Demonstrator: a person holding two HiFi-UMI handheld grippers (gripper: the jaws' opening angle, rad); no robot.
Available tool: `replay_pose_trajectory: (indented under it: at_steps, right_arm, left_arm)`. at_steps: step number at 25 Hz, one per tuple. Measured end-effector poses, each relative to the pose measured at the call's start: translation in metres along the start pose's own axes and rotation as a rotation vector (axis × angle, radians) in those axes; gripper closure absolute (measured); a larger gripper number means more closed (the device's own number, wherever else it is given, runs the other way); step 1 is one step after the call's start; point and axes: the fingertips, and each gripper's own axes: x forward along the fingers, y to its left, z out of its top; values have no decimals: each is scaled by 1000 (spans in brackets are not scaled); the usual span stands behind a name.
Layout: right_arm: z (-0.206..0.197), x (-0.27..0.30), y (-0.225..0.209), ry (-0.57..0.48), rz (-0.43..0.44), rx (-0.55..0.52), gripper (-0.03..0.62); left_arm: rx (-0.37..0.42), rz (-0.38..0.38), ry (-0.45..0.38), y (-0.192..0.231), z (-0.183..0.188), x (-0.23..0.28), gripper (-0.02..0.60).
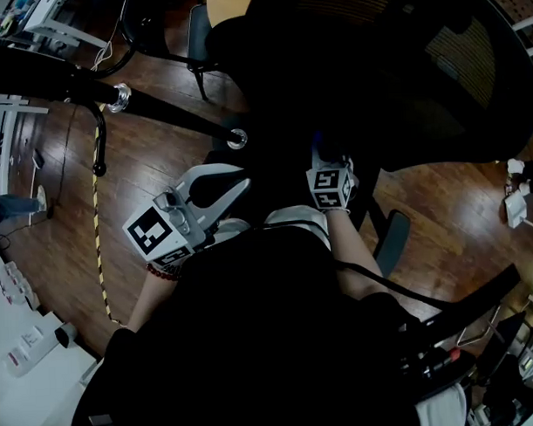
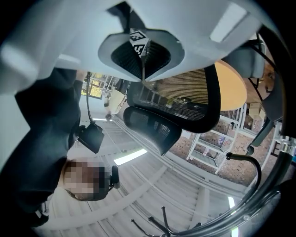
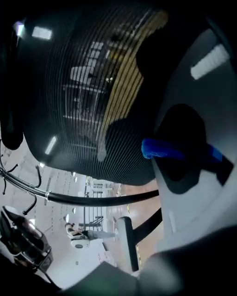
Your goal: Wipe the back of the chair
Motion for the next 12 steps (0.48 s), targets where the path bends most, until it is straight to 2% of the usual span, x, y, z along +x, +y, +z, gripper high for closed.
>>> replay_pose_trajectory:
  at_steps: [3,12]
  right_arm:
    - [12,18,25,-13,67,-46,555]
    - [55,67,102,-44,235,-217,556]
  left_arm:
    - [-17,23,11,0,-8,-12,558]
    - [-73,131,-35,21,-15,-52,558]
